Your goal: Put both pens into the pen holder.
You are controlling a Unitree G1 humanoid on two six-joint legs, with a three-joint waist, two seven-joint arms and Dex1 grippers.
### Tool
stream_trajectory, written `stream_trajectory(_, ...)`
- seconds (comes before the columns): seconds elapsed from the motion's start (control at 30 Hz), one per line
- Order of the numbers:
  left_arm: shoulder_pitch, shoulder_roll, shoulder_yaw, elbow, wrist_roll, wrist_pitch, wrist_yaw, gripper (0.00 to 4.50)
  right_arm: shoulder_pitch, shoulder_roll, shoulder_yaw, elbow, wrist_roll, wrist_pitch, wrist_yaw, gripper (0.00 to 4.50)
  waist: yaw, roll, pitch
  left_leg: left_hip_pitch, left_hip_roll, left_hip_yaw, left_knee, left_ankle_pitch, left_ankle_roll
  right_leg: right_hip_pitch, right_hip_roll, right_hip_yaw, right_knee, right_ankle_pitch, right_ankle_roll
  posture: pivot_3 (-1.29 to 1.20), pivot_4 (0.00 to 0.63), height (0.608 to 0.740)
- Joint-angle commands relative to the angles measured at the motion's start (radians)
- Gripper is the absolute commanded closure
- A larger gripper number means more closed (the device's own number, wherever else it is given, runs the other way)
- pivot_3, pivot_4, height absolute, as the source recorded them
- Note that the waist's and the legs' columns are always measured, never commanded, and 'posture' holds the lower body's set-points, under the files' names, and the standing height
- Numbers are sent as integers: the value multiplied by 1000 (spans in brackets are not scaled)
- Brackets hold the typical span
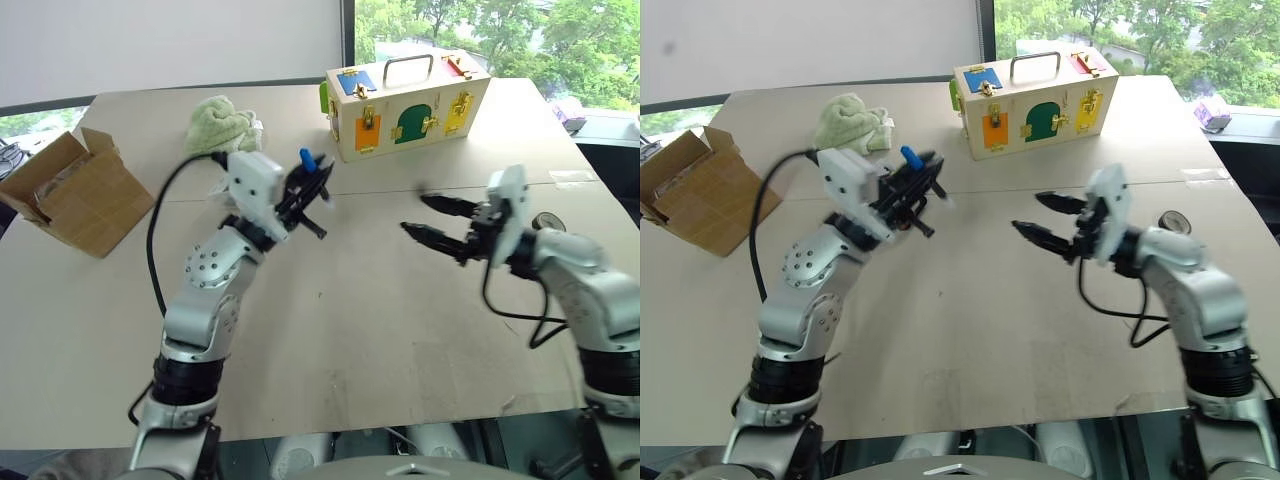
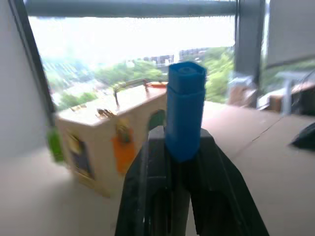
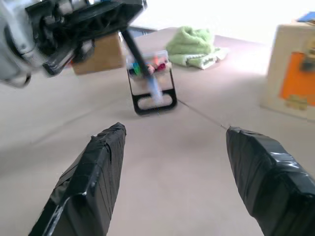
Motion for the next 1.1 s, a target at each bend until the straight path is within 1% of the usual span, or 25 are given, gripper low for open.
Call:
stream_trajectory(0.03,-34,72,-68,7,340,-219,92,4500,13,-60,-93,-30,131,45,85,1015,-1,0,0,0,0,0,0,0,0,0,0,0,0,0,0,0,150,740)
stream_trajectory(0.1,-37,90,-91,25,468,-251,145,4500,-8,-76,-127,-11,171,57,85,1015,-5,0,0,0,1,2,-1,-1,3,-1,1,2,0,0,0,0,150,740)
stream_trajectory(0.17,-31,99,-102,39,610,-226,206,4500,-26,-96,-144,2,175,35,103,1015,-3,0,0,0,1,2,-1,-2,4,-1,1,2,0,0,0,0,150,740)
stream_trajectory(0.23,-19,87,-108,60,685,-181,228,4500,-39,-103,-151,7,172,9,114,1015,-1,0,0,-1,1,2,0,-3,5,-1,0,1,0,0,0,0,150,740)
stream_trajectory(0.3,-5,67,-121,89,703,-147,220,4500,-52,-98,-152,5,177,-4,112,1015,1,0,0,-1,1,1,0,-3,5,-1,0,1,0,0,0,0,150,740)
stream_trajectory(0.4,3,48,-139,114,722,-160,222,4500,-61,-87,-142,0,176,-17,98,1015,1,0,0,-1,1,1,0,-3,5,-1,0,1,1,0,0,0,150,740)
stream_trajectory(0.6,-16,20,-124,180,741,-154,255,4500,-45,-75,-106,0,128,-72,93,1015,4,0,0,-4,1,0,1,-2,4,-3,0,-1,1,0,0,0,150,740)
stream_trajectory(0.77,-25,28,-110,222,737,-162,270,4500,-33,-76,-113,-5,126,-79,89,1015,3,0,0,-4,1,0,1,-1,2,-3,0,-1,1,0,0,0,150,740)
stream_trajectory(0.9,-45,51,-100,278,744,-200,295,4500,-24,-74,-111,-8,122,-86,83,1015,0,0,0,-4,1,0,1,-1,2,-3,0,0,1,0,0,0,150,740)
stream_trajectory(1.1,-51,71,-102,293,760,-231,308,4500,-26,-71,-102,0,116,-95,79,1015,2,0,0,-4,1,0,2,-1,1,-3,0,-1,1,0,0,0,150,740)
